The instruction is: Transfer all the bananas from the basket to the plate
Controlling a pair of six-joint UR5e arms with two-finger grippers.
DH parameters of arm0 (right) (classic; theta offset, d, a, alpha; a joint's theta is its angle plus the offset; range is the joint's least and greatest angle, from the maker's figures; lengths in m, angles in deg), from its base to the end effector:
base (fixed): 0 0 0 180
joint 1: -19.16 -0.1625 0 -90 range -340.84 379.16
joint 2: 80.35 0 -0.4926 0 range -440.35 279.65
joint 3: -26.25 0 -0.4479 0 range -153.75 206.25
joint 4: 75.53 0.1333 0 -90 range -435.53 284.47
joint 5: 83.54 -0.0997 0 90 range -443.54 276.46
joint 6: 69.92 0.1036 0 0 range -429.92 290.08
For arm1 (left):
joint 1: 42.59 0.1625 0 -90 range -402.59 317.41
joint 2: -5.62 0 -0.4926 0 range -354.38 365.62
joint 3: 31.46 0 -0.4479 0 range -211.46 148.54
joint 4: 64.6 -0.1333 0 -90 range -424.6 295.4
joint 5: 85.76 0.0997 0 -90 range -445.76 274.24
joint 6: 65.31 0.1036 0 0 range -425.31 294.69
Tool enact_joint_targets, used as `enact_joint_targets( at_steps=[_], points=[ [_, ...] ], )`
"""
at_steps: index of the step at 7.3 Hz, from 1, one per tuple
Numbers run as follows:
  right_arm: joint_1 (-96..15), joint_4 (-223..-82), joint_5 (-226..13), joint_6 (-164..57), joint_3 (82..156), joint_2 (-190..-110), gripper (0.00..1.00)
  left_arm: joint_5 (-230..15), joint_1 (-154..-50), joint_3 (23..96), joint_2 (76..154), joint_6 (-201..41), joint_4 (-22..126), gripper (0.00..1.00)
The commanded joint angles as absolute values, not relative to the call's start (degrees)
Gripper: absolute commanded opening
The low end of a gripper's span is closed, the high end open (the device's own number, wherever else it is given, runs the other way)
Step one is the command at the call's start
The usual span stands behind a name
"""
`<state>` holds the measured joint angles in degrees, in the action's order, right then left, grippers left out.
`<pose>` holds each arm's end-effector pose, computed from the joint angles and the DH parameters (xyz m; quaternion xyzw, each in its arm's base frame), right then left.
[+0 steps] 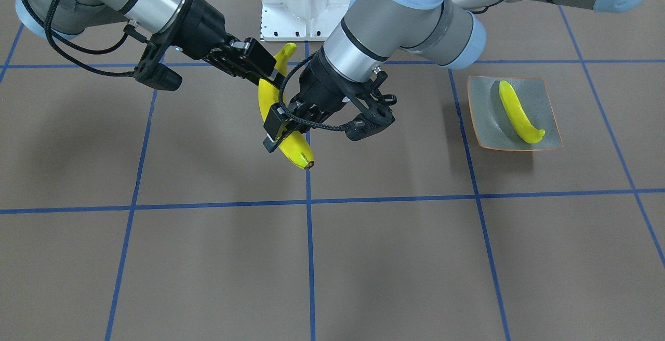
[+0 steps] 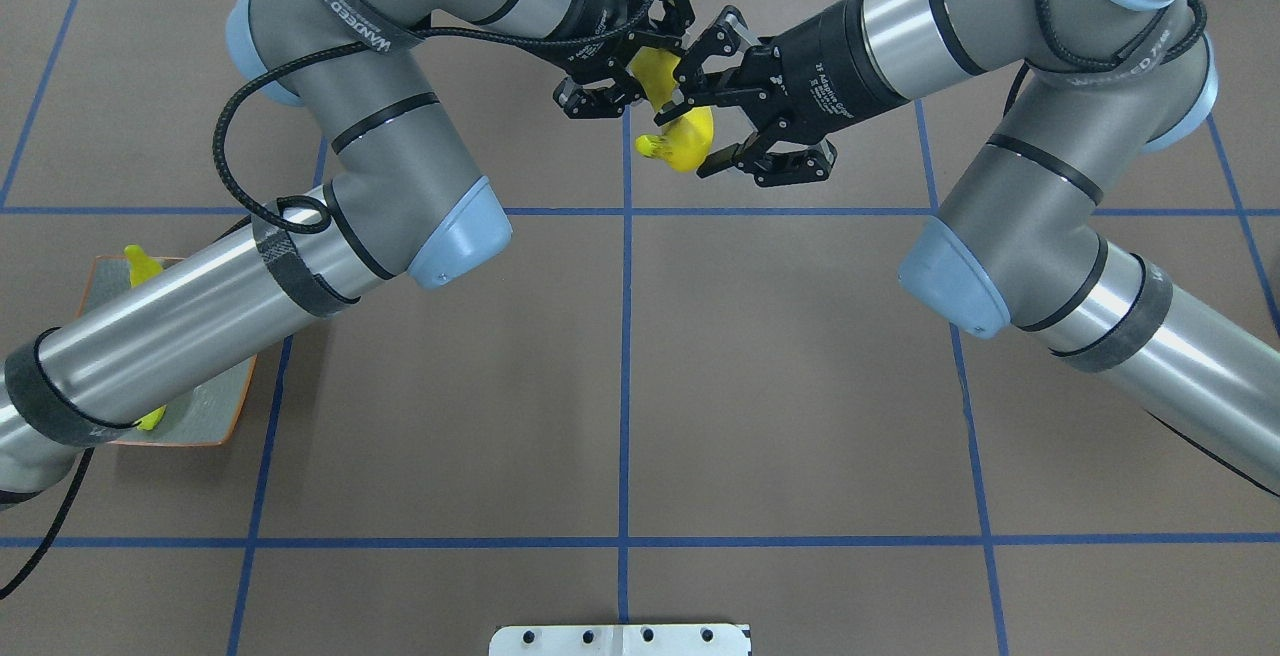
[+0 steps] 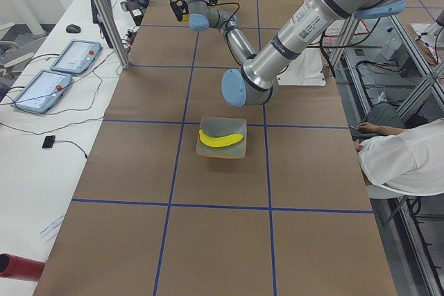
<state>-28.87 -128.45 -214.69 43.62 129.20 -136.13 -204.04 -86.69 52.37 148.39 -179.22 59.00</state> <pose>-0.3990 -0.5410 0.1500 -0.1215 -0.6690 0.2148 0.7011 0.5208 -0.6220 0.0524 -0.0745 0.6477 -0.2844 0.7029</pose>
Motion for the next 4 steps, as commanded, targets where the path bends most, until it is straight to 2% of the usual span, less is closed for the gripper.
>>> enact_joint_targets(
  at_steps=[1,2,3,4],
  points=[
    [-29.35,-118.58,-215.11,43.02,129.52,-142.09,1.00,-204.06,-86.79,52.48,148.10,-179.13,58.88,0.00],
    [-31.36,-113.64,-216.24,43.02,129.69,-146.31,1.00,-204.15,-86.97,52.65,147.83,-179.13,59.06,0.00],
    [-35.90,-111.50,-221.30,41.80,129.61,-150.44,1.00,-204.67,-87.23,56.31,144.00,-178.70,58.36,0.00],
    [-40.99,-111.04,-225.09,37.17,129.52,-155.01,1.00,-204.76,-87.32,62.87,136.66,-178.00,58.70,0.00]
  ],
)
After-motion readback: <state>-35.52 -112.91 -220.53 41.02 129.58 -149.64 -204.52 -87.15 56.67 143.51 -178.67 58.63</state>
